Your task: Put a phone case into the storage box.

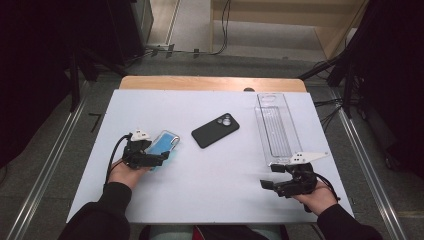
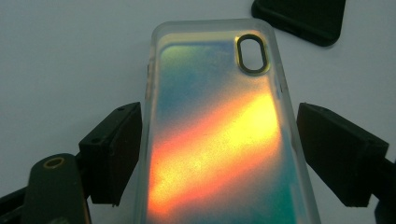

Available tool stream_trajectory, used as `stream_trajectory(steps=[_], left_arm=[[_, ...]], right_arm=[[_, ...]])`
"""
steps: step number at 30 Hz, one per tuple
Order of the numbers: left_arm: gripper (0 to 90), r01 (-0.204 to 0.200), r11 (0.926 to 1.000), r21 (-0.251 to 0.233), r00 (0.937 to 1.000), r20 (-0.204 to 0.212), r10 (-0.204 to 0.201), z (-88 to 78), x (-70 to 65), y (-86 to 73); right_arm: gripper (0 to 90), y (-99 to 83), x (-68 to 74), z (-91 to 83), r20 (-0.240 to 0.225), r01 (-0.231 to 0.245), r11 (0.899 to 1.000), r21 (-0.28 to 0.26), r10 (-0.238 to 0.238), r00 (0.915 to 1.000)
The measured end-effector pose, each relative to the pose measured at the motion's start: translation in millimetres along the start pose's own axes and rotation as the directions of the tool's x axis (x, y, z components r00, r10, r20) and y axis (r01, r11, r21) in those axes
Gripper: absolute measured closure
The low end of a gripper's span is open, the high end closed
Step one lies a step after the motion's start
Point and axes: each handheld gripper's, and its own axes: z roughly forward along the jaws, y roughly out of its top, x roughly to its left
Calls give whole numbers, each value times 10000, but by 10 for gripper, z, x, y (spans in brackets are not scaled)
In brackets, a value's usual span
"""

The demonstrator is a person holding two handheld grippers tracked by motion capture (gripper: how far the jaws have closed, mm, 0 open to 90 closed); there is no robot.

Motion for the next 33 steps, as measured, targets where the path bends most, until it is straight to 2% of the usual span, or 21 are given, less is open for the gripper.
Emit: stream_trajectory(steps=[6, 10, 15, 18, 20, 26, 29, 31, 33], left_arm=[[171, -136, 9995, -286, 9994, 304, 145, -95, -77, 58], [171, -165, 9997, -203, 9981, 583, 177, -136, -151, 80], [171, -360, 9991, -230, 9940, 1026, 382, -183, -296, 117], [171, -505, 9982, -310, 9899, 1312, 541, -202, -389, 142], [171, -469, 9984, -305, 9874, 1501, 510, -202, -430, 151], [171, -637, 9978, -190, 9847, 1612, 659, -174, -545, 164], [171, -426, 9988, -225, 9835, 1749, 459, -154, -609, 177], [171, -535, 9982, -254, 9822, 1788, 572, -153, -650, 191], [171, -470, 9984, -317, 9821, 1812, 520, -141, -690, 203]], right_arm=[[176, 0, 0, 1, -73, -63, 10000, -28, 62, 10000], [176, 0, -1, 0, -57, -73, 10000, -33, 72, 10000], [176, 0, 0, -4, 9, -29, 9999, -109, 29, 10000], [177, 3, 2, -3, -94, -209, 9997, -119, 208, 9997], [176, 5, 4, -5, -97, -226, 9996, -196, 225, 9997], [176, 13, 13, -5, -65, -176, 9996, -240, 175, 9998], [176, 19, 25, 14, -116, -250, 9996, -96, 249, 9996], [176, 25, 34, 21, -109, -213, 9997, -89, 212, 9997], [176, 33, 46, 28, -136, -246, 9997, -91, 245, 9996]])
